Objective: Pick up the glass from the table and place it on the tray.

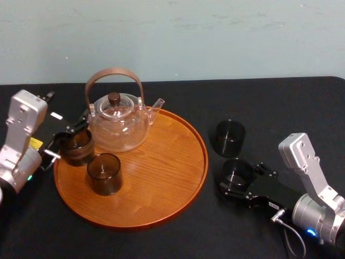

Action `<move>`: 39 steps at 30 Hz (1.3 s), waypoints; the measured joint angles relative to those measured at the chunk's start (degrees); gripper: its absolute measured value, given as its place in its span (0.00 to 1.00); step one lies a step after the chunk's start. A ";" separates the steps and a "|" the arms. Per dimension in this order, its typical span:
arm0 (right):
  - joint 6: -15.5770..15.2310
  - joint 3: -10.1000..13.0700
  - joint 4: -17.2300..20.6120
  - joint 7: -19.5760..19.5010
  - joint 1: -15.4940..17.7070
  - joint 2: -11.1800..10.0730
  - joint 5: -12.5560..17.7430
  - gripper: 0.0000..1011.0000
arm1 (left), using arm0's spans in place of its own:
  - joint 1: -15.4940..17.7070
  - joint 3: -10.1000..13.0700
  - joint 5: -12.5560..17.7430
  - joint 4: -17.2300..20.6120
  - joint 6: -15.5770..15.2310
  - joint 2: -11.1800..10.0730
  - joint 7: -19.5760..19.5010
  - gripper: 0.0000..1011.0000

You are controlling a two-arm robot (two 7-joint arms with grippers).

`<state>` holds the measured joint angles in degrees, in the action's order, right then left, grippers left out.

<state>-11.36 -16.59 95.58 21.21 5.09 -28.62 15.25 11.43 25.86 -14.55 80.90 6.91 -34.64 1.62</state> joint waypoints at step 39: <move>0.19 -0.04 0.12 0.52 -0.32 0.03 0.62 0.89 | 0.00 0.00 0.00 0.00 0.00 0.00 0.00 0.99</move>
<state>-11.17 -16.62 95.70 21.73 4.77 -28.59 15.87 11.43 25.86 -14.55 80.90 6.91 -34.64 1.62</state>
